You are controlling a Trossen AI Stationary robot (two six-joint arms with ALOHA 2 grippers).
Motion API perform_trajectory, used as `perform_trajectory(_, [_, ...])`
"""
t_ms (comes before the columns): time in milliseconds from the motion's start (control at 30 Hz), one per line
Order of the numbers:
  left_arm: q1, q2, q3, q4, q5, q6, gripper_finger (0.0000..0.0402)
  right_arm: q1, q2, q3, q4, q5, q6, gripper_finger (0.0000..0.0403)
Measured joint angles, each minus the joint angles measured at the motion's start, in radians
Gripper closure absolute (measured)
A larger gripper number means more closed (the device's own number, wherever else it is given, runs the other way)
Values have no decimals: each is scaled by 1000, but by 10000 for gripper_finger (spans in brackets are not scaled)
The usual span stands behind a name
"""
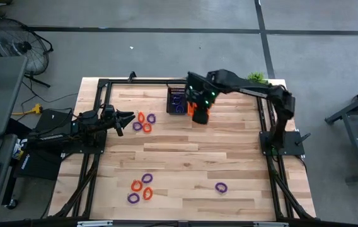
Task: Sort spring keychains
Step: Put the purple spring keychain in the black bin
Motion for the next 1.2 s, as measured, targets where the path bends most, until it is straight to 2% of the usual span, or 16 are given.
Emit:
perform_trajectory(200, [0,0,0,0,0,0,275,191,-84,0,-113,20,120,284])
perform_trajectory(400, [0,0,0,0,0,0,275,406,-116,0,-230,28,305,284])
perform_trajectory(567, [0,0,0,0,0,0,275,584,-119,0,-239,47,491,284])
perform_trajectory(733, [0,0,0,0,0,0,275,729,-120,-45,-227,113,716,284])
perform_trajectory(833, [0,0,0,0,0,0,275,797,-121,-104,-189,118,836,284])
perform_trajectory(967, [0,0,0,0,0,0,275,867,-122,-209,-81,127,918,284])
perform_trajectory(1200, [0,0,0,0,0,0,275,897,-125,-434,145,82,1074,284])
